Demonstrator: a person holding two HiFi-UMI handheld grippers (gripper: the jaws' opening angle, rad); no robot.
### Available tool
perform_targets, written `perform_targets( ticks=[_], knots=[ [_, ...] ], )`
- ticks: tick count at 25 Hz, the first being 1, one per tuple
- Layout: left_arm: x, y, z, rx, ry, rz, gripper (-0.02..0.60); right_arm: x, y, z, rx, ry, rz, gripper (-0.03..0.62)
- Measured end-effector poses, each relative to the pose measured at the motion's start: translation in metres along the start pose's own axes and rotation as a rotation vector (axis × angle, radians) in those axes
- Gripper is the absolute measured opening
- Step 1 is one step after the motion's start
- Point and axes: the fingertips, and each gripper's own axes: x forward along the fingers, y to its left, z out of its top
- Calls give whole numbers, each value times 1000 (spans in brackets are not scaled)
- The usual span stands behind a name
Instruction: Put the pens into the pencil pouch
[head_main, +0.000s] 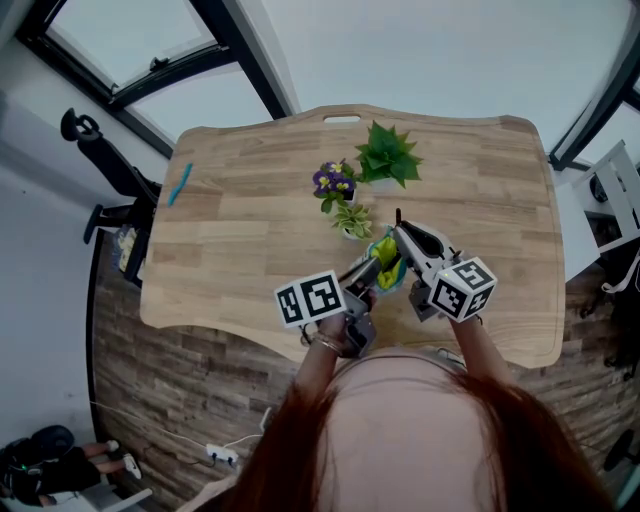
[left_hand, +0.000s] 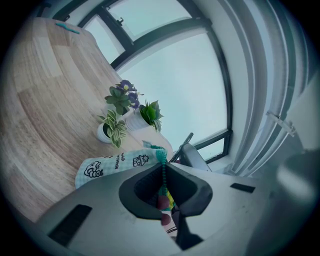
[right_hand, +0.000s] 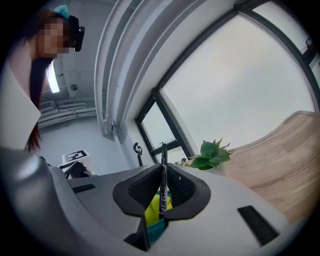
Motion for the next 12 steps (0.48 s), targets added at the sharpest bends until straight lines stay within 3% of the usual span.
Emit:
perform_targets(
  ticks=[12],
  knots=[
    [-3, 5, 5, -20, -28, 2, 11, -3, 11, -28, -152, 151, 27, 34]
  ],
)
